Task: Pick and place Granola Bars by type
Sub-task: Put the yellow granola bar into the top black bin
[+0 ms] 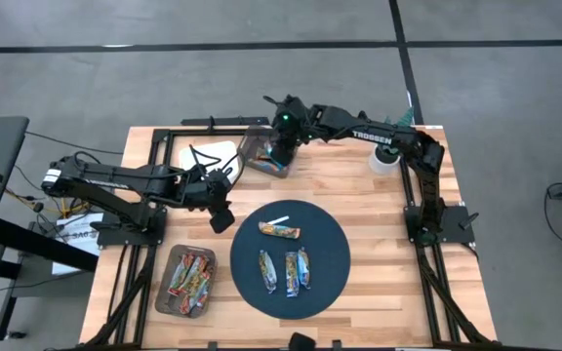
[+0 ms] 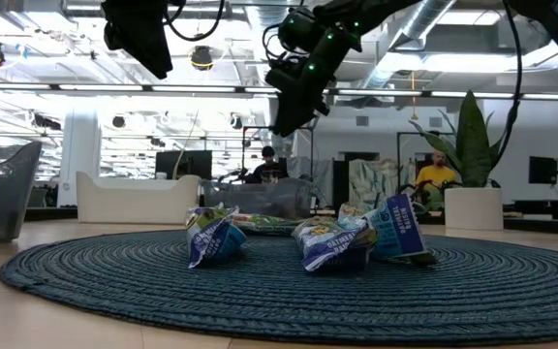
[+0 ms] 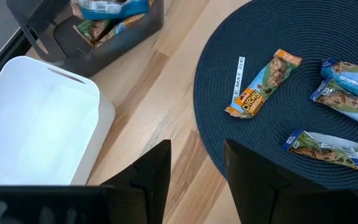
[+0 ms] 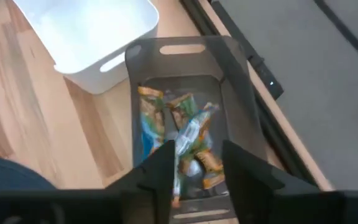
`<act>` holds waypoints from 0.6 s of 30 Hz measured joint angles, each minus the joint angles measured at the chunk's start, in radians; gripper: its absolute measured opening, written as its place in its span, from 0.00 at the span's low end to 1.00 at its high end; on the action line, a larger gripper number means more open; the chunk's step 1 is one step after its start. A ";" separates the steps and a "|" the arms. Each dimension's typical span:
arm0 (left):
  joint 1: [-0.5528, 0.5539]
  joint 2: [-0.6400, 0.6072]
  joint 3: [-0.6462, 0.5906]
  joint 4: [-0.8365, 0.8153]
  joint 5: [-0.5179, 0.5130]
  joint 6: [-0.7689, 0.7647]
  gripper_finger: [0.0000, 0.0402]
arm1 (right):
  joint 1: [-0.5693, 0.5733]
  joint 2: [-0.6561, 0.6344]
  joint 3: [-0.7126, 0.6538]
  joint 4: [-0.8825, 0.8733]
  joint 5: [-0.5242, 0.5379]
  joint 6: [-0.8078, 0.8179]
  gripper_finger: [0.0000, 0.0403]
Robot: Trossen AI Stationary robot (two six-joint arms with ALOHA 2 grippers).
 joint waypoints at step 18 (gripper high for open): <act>0.000 0.000 0.000 0.000 0.000 0.027 0.35 | 0.265 0.000 -0.051 -0.232 -0.156 -0.033 0.54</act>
